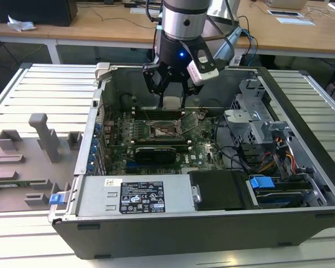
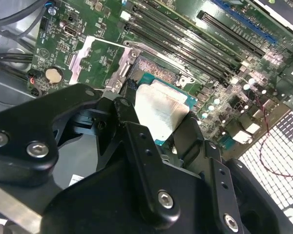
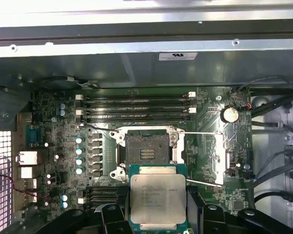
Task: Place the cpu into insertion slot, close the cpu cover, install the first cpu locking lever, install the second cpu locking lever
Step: 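Place the cpu into insertion slot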
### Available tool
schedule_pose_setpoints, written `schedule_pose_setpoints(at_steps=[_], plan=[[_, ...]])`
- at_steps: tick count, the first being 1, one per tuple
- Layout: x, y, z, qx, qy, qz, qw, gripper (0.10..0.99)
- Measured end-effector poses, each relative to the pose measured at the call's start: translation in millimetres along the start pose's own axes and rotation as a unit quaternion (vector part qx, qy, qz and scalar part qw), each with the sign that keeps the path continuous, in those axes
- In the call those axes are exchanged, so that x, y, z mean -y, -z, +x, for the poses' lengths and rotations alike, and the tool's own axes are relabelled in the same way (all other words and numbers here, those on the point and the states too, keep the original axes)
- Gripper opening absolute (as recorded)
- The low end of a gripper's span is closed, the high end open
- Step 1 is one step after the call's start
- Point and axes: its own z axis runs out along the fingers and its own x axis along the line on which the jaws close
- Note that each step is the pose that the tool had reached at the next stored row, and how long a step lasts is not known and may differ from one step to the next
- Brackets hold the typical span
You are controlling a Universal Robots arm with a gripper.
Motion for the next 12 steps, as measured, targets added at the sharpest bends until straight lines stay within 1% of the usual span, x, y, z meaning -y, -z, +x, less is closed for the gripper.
schedule_pose_setpoints(at_steps=[4, 8, 12], plan=[[0.4, -8.4, -0.1, 0.0000, 0.000, 0.0000, 1.0000, 0.545], [0.5, -12.1, -0.2, 0.0000, 0.000, 0.0000, 1.0000, 0.545], [0.9, -22.6, -0.4, 0.0000, 0.000, 0.0000, 1.0000, 0.545]])
